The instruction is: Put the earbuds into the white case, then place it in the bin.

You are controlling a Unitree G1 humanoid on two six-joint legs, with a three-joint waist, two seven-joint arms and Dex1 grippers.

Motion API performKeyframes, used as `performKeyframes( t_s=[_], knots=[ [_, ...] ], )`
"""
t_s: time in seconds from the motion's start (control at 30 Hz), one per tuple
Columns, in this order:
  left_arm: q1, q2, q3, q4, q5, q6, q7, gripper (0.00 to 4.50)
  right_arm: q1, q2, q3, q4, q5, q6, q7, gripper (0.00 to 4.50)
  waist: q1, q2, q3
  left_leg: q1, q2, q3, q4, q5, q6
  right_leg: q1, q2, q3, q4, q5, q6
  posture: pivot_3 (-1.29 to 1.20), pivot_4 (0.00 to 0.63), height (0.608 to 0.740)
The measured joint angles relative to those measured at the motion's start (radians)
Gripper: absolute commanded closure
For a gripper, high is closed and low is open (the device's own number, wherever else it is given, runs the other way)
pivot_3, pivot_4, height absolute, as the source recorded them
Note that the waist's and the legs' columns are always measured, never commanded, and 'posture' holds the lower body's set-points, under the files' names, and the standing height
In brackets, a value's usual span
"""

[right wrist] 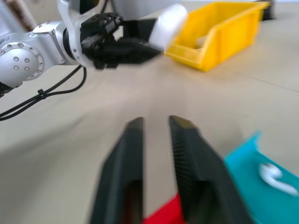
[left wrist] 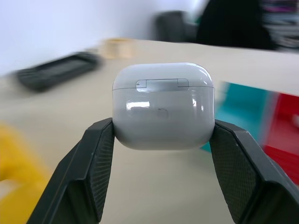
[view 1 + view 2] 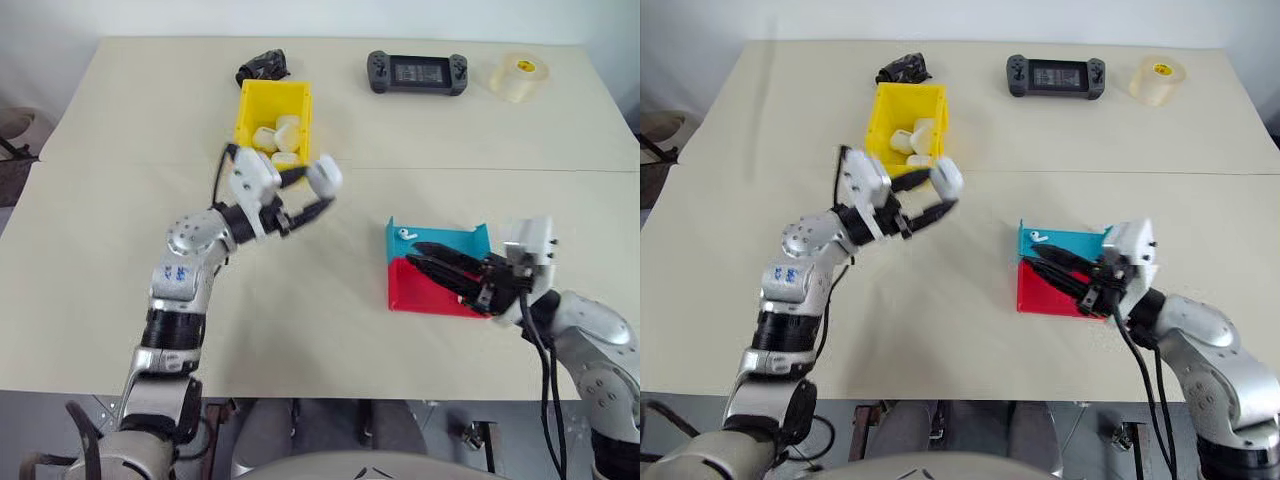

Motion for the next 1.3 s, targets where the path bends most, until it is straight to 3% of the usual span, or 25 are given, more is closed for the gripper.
performKeyframes(
  t_s=[0.1, 0.17, 0.27, 0.3, 0.47, 0.57, 0.77, 0.9, 1.07, 1.3],
  knots=[
    [-0.159, 0.007, 0.076, 0.177, 0.023, -0.059, 0.129, 1.76, 0.033, 0.013, -0.06, -0.024, 0.002, -0.021, -0.042, 1.6, 0.001, -0.001, 0.0, 0.0, 0.0, 0.001, 0.0, 0.0, 0.0, 0.0, 0.0, 0.0, 0.001, 0.0, 0.0, 0.0, 0.15, 0.74],
    [-0.229, 0.018, 0.094, 0.265, 0.034, -0.1, 0.162, 1.76, 0.041, 0.013, -0.075, -0.023, -0.013, -0.038, -0.055, 0.94, 0.001, -0.001, 0.0, 0.001, -0.001, 0.001, 0.0, 0.0, 0.0, 0.0, 0.0, 0.0, 0.001, 0.0, 0.0, 0.0, 0.15, 0.74],
    [-0.377, 0.031, 0.101, 0.538, 0.055, -0.165, 0.167, 1.76, 0.028, 0.025, -0.07, -0.023, -0.043, -0.065, -0.073, 0.04, 0.001, -0.001, 0.0, 0.001, -0.001, 0.007, 0.0, 0.0, 0.0, 0.0, 0.0, 0.0, 0.001, 0.0, 0.0, 0.0, 0.15, 0.74],
    [-0.412, 0.031, 0.101, 0.624, 0.059, -0.183, 0.167, 1.76, 0.018, 0.027, -0.061, -0.024, -0.049, -0.072, -0.078, 0.04, 0.0, -0.001, 0.0, 0.0, -0.001, 0.009, -0.001, 0.0, 0.0, -0.001, 0.0, 0.0, 0.001, 0.0, 0.0, 0.0, 0.15, 0.74],
    [-0.499, 0.027, 0.105, 0.892, 0.069, -0.233, 0.155, 0.16, -0.005, 0.038, -0.035, -0.035, -0.065, -0.087, -0.106, 0.0, -0.002, -0.003, 0.001, -0.005, -0.001, 0.012, -0.001, 0.0, 0.0, -0.009, 0.0, 0.0, 0.004, 0.0, 0.0, 0.0, 0.15, 0.74],
    [-0.512, 0.026, 0.105, 0.926, 0.069, -0.27, 0.112, 0.04, -0.005, 0.047, -0.03, -0.047, -0.066, -0.091, -0.12, 0.0, -0.002, -0.004, 0.001, -0.01, -0.001, 0.012, 0.001, 0.0, 0.0, -0.015, 0.0, -0.001, 0.008, 0.0, 0.0, 0.0, 0.15, 0.74],
    [-0.421, 0.035, 0.088, 0.746, 0.051, -0.281, -0.052, 0.04, 0.008, 0.052, -0.014, -0.054, -0.073, -0.104, -0.126, 0.0, -0.005, -0.004, 0.001, -0.01, 0.0, 0.013, 0.002, 0.0, 0.0, -0.015, -0.001, 0.0, 0.009, 0.0, 0.0, 0.0, 0.15, 0.74],
    [-0.225, 0.101, 0.066, 0.474, -0.006, -0.228, -0.225, 0.04, 0.021, 0.032, -0.019, -0.05, -0.073, -0.106, -0.105, 0.0, -0.017, -0.003, 0.001, -0.009, 0.001, 0.013, 0.002, 0.001, 0.0, -0.015, 0.0, 0.0, 0.01, 0.0, 0.0, 0.0, 0.15, 0.74],
    [0.111, 0.275, 0.063, 0.075, -0.115, -0.135, -0.443, 0.04, 0.023, -0.029, -0.039, 0.002, -0.079, -0.131, -0.013, 0.0, -0.03, -0.003, 0.001, -0.005, 0.001, 0.008, -0.001, 0.0, 0.0, -0.014, -0.001, 0.004, 0.01, 0.0, 0.0, 0.0, 0.15, 0.74],
    [0.412, 0.391, 0.14, -0.12, -0.125, -0.121, -0.448, 0.04, 0.01, -0.112, -0.04, 0.123, -0.141, -0.219, 0.148, 0.0, -0.012, -0.004, 0.001, 0.001, 0.003, 0.01, -0.001, 0.0, 0.001, -0.009, -0.001, 0.008, 0.01, 0.0, -0.001, 0.0, 0.15, 0.74]
  ],
)
